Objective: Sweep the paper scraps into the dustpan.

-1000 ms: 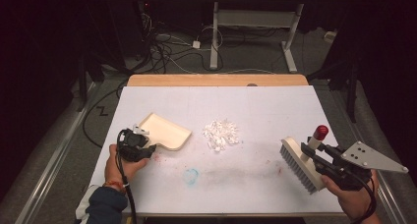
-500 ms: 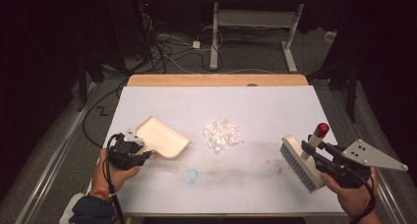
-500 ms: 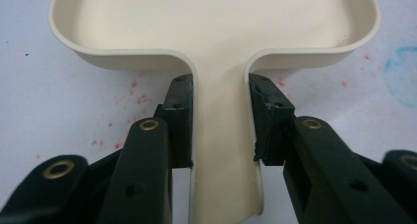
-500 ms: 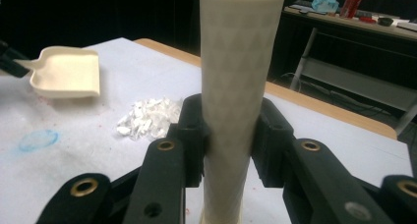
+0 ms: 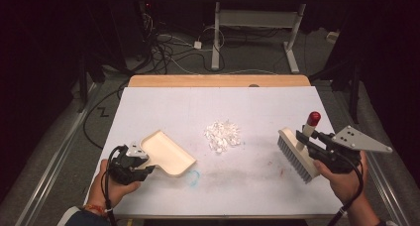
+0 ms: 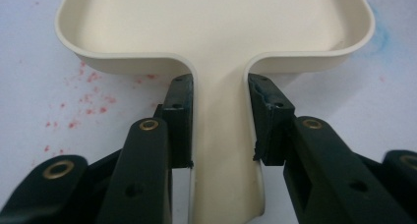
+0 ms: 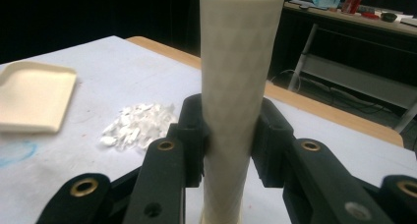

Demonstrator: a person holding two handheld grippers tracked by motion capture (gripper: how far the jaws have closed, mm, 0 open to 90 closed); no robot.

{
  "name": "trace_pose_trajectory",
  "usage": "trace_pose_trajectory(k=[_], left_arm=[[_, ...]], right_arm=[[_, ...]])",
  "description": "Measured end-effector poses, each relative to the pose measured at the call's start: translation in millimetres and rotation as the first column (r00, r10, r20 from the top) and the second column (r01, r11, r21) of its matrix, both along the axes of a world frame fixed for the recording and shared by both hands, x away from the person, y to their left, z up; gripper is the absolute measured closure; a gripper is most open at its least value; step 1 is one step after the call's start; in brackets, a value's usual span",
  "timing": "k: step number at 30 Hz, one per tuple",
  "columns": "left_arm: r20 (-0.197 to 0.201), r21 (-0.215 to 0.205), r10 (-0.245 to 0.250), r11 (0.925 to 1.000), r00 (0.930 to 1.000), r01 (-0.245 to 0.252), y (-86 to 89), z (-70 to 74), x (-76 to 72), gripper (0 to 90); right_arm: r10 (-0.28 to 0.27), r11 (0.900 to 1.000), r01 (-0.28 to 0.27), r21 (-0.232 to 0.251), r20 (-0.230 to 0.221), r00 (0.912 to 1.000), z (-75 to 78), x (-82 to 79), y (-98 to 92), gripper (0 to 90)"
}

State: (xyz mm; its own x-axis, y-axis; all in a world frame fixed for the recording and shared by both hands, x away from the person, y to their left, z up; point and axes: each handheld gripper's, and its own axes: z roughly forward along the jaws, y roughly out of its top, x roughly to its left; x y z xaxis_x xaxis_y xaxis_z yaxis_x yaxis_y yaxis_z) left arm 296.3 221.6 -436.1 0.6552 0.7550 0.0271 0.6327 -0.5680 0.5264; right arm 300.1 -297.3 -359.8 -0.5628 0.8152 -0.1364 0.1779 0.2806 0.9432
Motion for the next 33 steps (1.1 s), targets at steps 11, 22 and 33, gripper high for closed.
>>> trace_pose_trajectory(k=[11, 22, 33], left_arm=[[-0.023, 0.003, -0.058, 0.9983, 0.998, 0.059, -10.9, -3.1, 0.6, 63.9], [-0.039, 0.012, -0.099, 0.995, 0.9944, 0.099, -25.3, -4.5, 11.5, 63.8], [-0.038, 0.019, -0.103, 0.9944, 0.9939, 0.104, -30.7, -6.4, 15.4, 63.8]], right_arm=[[-0.015, 0.998, 0.014, -0.054, -0.018, 0.9997, 4.0, 70.3, 34.8, 70.5], [-0.051, 0.998, 0.05, -0.049, -0.019, 0.9985, -3.4, 135.6, 78.1, 70.5], [-0.011, 0.982, 0.024, -0.188, 0.073, 0.9973, -19.8, 145.0, 130.7, 70.6]])
